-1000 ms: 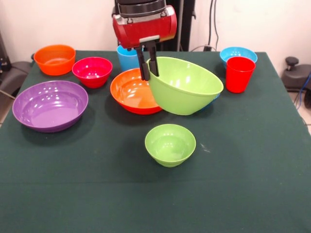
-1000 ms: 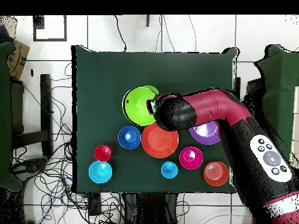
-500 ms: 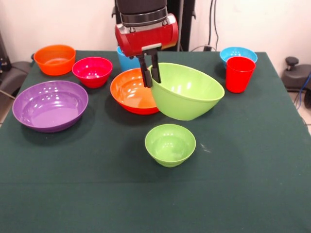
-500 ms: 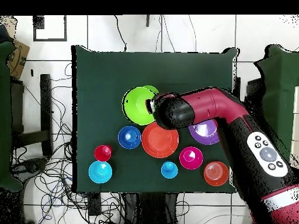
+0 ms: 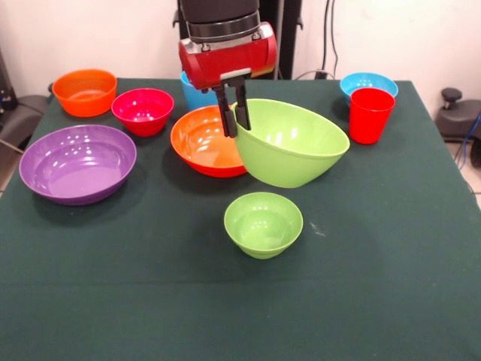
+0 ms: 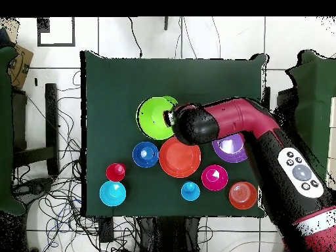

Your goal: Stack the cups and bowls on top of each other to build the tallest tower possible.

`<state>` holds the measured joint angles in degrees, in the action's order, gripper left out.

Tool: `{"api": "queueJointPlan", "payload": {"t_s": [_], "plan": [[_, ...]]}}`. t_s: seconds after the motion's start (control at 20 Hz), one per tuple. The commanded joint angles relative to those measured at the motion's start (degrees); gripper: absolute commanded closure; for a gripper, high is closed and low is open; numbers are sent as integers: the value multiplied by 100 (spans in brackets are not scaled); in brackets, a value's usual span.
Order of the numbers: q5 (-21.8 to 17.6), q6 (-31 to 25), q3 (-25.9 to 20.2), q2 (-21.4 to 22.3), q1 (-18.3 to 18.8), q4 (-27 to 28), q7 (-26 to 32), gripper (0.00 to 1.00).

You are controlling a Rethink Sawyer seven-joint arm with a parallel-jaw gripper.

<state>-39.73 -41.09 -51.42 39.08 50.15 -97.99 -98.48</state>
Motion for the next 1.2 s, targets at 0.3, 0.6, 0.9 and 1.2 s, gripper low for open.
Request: {"api": "queueJointPlan", "payload": {"t_s": [0.3, 0.6, 0.9, 1.2], "plan": [[-650, -3, -168, -260, 13, 269, 1885, 100], [-862, 204, -154, -351, -12, 288, 1730, 100], [-1059, 430, -128, -498, -29, 222, 1560, 100], [-1390, 870, -20, -702, -128, 222, 1241, 100]]}}
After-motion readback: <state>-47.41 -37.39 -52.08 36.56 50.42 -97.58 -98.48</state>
